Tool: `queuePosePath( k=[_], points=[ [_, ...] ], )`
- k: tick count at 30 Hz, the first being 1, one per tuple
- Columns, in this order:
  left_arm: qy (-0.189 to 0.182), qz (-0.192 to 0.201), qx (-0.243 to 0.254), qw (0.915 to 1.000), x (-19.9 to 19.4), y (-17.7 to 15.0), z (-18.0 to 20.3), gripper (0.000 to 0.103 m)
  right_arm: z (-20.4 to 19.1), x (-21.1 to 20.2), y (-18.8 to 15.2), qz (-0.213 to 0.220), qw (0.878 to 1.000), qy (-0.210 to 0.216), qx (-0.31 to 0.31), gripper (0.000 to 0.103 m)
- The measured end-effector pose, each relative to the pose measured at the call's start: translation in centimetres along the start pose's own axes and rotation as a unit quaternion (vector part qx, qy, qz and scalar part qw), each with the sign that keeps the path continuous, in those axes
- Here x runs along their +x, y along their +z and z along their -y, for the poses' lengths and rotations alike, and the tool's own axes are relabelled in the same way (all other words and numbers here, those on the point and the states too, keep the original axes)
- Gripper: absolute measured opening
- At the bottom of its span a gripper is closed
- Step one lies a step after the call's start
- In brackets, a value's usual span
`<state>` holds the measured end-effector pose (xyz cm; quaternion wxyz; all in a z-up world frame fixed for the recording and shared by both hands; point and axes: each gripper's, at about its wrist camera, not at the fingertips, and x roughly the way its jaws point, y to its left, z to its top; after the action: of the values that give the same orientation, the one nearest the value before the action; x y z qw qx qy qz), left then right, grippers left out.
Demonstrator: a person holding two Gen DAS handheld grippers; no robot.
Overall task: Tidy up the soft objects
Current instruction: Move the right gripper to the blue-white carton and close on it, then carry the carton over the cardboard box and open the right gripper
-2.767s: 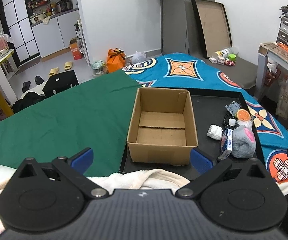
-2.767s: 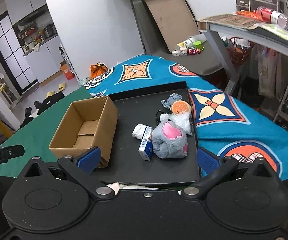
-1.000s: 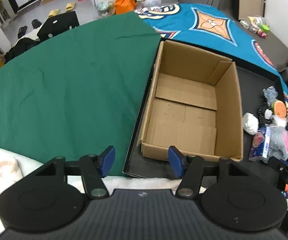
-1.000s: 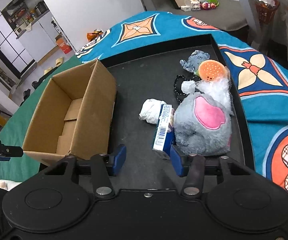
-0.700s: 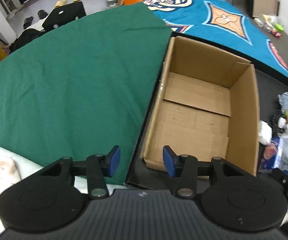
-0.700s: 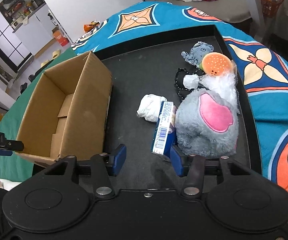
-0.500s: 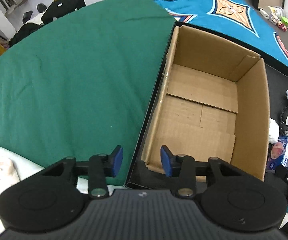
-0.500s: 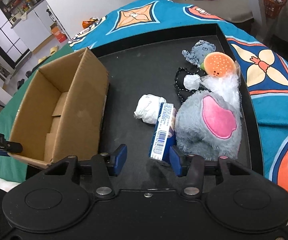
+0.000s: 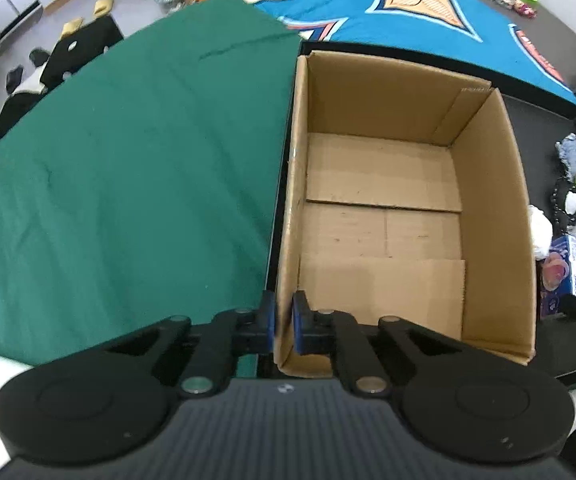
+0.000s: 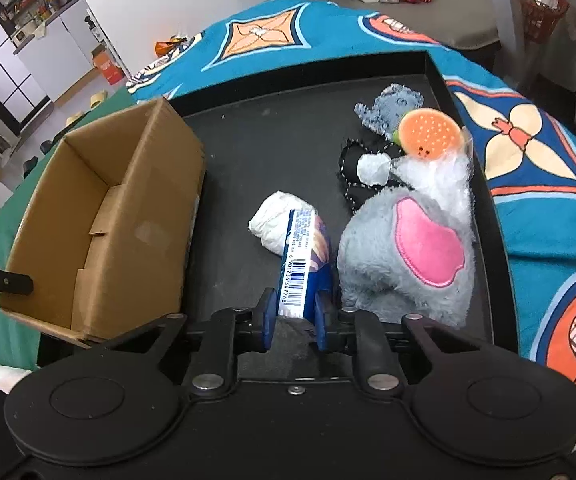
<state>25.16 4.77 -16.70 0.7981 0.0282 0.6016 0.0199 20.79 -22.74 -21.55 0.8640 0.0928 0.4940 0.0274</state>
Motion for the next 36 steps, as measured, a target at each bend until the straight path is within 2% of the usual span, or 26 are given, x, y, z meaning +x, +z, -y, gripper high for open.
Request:
queuePosePath(
  k=[8,16,25,29,36],
  points=[
    [-0.012,0.023,0.021,0.9994,-1.2,-0.5,0.3,0.007,-0.9,-2.3,1.0,0.031,0.999,0.003,-0.004,0.018],
    [-0.015,0.034,0.037,0.9986,-2.0,-1.0,0.9,0.008,-2.3,-3.9,1.2,0.053,0.999,0.005,-0.008,0.018],
    [-0.04,0.036,0.047,0.9975,-1.8,-1.6,0.6,0.008,-4.2,-5.2,1.4,0.078,0.997,0.016,-0.015,0.018],
    [-0.03,0.042,0.048,0.9975,-1.8,-1.5,0.7,0.008,-5.1,-5.8,1.7,0.095,0.995,0.022,-0.011,0.018],
    [-0.034,0.045,0.029,0.998,-1.8,-1.8,0.3,0.007,-7.4,-6.5,1.8,0.118,0.992,0.029,-0.029,0.018]
  ],
)
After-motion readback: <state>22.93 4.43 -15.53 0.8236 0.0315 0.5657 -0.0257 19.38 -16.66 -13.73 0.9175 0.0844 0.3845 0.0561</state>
